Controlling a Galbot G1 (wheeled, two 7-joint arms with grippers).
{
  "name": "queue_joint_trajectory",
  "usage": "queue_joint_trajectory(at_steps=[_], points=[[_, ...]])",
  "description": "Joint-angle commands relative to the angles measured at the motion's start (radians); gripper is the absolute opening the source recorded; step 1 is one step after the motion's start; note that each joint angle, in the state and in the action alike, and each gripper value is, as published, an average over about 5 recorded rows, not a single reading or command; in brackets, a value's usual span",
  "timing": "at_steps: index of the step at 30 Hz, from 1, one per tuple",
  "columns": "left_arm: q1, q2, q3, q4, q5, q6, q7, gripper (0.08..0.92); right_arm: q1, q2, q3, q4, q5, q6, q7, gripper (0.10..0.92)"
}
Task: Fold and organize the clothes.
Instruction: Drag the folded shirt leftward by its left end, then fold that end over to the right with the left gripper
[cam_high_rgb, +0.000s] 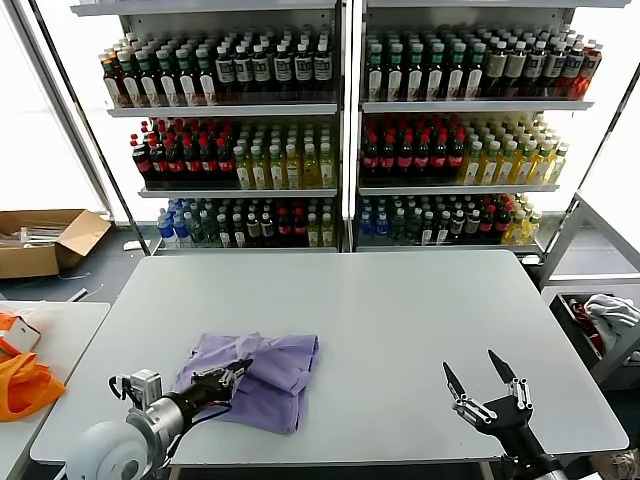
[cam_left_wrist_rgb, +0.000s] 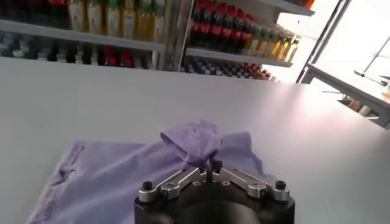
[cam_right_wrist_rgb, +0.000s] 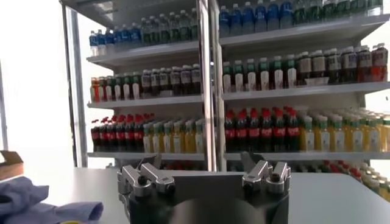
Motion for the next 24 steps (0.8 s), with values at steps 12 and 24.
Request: queue_joint_trajectory(at_steps=[12, 24], points=[[-0.061, -0.066, 0.057, 0.011, -0.015, -0.002, -0.055, 0.204, 0.010, 0.027, -0.018, -0.023, -0.012, 0.007, -0.007, 0.823], [-0.007, -0.068, -0.194, -0.220, -0.220, -0.010, -0.220, 0.530, 0.013, 0.024, -0.047, -0.015, -0.022, 0.004, -0.004, 0.823]])
